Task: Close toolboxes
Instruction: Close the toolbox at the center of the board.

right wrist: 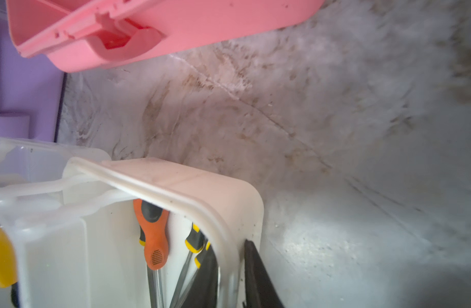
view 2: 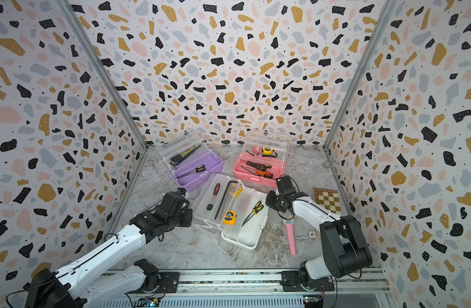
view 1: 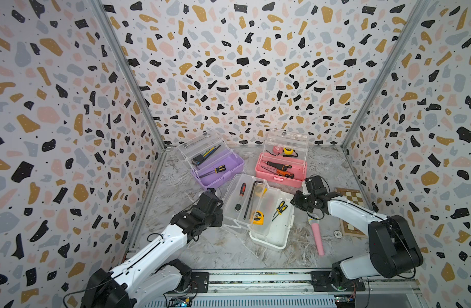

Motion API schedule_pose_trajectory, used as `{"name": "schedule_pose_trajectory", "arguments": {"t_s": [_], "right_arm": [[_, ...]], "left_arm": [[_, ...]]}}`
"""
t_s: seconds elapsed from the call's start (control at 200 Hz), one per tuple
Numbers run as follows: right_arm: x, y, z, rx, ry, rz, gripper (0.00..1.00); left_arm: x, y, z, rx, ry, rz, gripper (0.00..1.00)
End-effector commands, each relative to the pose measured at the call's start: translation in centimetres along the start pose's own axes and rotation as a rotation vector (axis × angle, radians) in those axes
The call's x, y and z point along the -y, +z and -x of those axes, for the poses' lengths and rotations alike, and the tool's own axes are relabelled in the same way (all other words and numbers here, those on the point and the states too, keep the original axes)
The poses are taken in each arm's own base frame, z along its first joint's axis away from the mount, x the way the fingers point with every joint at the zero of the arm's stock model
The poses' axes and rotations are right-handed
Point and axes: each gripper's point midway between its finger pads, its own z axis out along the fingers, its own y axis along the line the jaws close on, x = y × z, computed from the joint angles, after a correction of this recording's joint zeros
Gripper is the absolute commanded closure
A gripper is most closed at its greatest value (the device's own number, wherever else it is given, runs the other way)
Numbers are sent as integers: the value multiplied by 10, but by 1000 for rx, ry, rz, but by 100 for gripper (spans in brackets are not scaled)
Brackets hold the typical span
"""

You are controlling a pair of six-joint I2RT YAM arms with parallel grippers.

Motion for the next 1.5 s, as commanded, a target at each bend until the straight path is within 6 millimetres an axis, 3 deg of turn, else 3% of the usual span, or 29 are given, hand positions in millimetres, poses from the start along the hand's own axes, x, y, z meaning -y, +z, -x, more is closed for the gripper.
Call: {"name": "schedule_pose_trajectory", "arguments": {"t_s": [0.0,0.165,0.401,0.791,0.991,1.182,1.227,1.377,1.497], "right_arm": [[-28,4,-15,-66,-9,121,80],[-45,10,-17,-81,-4,189,80],[-71,18,-10,-69,-1,278,78],[-98,31,-2,-51,33,386,73],[-99,34,0,-42,29,383,72],[-96,36,-1,-41,26,373,72],[-95,36,-2,-44,26,371,72],[-92,33,-2,-34,22,356,72],[-90,29,-1,-12,21,350,72]], "left_arm": [[13,-28,55,227,91,-11,100],[28,-48,72,327,181,-10,100],[55,-61,79,397,382,88,100],[104,-59,57,393,606,68,100],[126,-59,45,367,636,-26,100],[142,-64,46,365,636,-87,100],[146,-64,46,361,628,-100,93],[152,-67,50,357,575,-123,53],[156,-67,52,335,545,-124,35]]}}
